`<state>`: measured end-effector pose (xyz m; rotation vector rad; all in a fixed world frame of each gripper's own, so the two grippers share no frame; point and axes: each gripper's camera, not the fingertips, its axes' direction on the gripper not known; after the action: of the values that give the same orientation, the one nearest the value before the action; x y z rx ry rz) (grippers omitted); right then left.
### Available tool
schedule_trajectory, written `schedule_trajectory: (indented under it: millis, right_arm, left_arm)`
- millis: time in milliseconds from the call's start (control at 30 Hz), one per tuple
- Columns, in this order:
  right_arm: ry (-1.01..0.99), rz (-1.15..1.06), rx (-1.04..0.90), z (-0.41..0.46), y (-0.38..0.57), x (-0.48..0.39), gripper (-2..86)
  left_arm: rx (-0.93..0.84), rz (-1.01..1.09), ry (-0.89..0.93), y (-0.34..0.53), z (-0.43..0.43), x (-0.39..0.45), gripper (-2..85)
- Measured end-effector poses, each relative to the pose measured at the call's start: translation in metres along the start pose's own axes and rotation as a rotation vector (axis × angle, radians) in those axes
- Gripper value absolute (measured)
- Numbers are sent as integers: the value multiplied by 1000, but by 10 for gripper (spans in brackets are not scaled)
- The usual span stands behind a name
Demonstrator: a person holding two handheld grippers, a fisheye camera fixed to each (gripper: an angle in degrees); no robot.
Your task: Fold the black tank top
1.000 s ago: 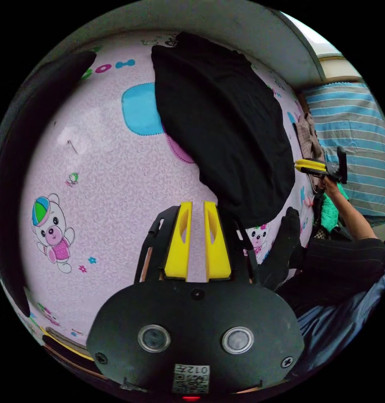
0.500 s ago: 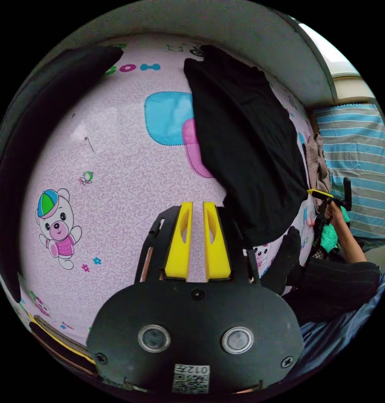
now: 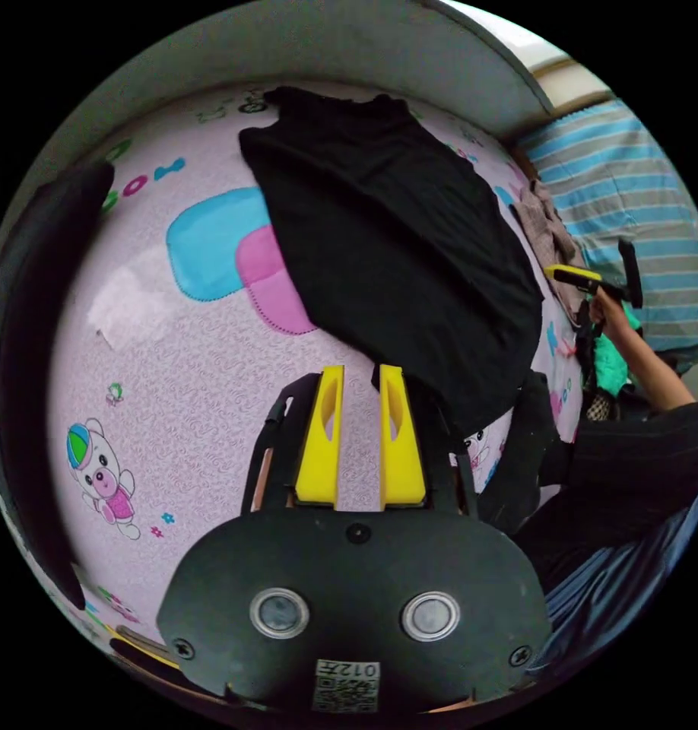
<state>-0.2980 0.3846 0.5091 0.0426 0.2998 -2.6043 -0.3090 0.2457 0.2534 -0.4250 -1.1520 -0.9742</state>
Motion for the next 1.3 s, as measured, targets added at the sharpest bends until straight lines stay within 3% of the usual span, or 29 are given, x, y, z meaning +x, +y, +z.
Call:
schedule_trajectory:
  millis: [133, 433, 533, 667, 767, 1067, 1300]
  right_arm:
    - [-125, -179, -45, 12, -20, -33, 49]
    - [-331, -645, -111, 16, -91, -161, 59]
    - [-351, -648, -120, 24, -103, -171, 61]
    - [-348, -561, -153, 43, -103, -152, 61]
    - [-341, -457, -202, 61, -96, -125, 57]
    - [-324, -384, -237, 91, -90, -94, 56]
    - [-314, -409, -221, 97, -81, -95, 54]
  left_arm:
    - [-8, -14, -43, -11, 1, 2, 54]
    - [0, -140, 149, -36, -9, -33, 40]
    - [16, -108, 84, -48, -17, -15, 28]
    - [62, -16, 189, -79, -26, 27, 19]
    - [8, 36, 163, -101, -18, 46, 18]
    - [19, -86, 205, -45, -32, -13, 41]
    - [33, -4, 194, -55, -20, 19, 59]
